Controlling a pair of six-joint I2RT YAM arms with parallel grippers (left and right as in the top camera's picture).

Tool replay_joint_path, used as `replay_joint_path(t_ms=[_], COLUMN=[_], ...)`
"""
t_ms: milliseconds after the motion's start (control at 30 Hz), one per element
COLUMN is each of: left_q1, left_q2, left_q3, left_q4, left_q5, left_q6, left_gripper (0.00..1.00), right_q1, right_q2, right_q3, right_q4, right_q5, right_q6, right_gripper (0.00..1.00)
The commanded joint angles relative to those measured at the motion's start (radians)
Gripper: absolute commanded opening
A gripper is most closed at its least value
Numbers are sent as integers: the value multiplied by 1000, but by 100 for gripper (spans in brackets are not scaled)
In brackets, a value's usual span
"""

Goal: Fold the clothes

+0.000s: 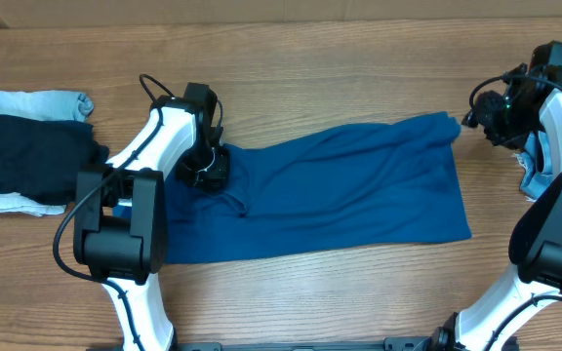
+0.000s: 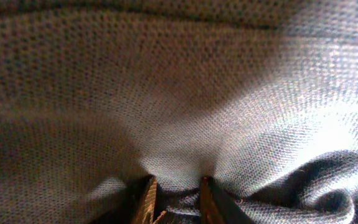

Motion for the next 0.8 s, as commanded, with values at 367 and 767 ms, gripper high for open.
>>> replay_joint_path(t_ms=[367, 767], left_q1=[6, 6], left_q2=[41, 41], left_q3=[-48, -48], left_q4=[11, 12], left_q5=[13, 12], left_q6=[-13, -13], left_gripper=[28, 28], right_q1=[119, 114], right_q2=[190, 122], right_q3=[11, 27], right_q4=[285, 259], right_q5=[-64, -55], right_q6=[97, 18], right_gripper=[54, 4])
